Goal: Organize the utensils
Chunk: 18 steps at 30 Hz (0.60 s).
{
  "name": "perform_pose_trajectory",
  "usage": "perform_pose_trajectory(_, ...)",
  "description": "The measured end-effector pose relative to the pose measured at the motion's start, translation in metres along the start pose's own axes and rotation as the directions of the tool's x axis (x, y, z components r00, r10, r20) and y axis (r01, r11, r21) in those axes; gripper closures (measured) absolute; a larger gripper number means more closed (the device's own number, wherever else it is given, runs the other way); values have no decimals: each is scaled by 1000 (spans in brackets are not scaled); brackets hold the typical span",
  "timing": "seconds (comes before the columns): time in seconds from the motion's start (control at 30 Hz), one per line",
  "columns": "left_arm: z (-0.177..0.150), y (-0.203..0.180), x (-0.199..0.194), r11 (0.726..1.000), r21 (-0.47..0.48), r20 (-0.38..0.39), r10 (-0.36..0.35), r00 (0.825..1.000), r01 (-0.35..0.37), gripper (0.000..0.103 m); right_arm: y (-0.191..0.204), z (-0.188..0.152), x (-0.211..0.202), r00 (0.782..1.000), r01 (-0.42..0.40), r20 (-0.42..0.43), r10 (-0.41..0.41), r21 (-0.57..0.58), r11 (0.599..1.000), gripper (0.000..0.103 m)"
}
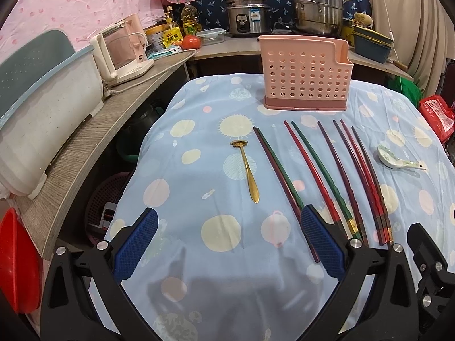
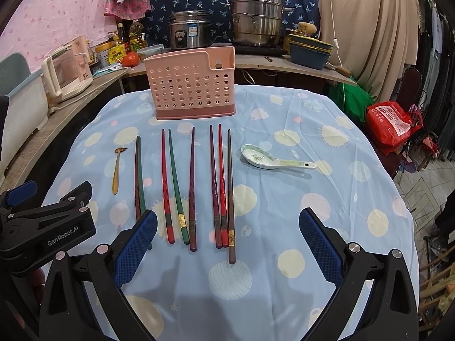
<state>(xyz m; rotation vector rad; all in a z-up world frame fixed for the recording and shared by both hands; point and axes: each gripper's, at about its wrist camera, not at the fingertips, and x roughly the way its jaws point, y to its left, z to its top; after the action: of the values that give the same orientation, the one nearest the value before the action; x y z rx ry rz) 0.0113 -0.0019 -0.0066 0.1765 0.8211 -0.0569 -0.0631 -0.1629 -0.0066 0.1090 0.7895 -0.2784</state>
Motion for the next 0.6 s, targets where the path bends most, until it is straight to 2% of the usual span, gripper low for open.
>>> perform_pose_trajectory(0.6,6,-5,26,1000,2,-40,-5,999,5,7,-8,5,28,999,-8,-43,9,14,1000,7)
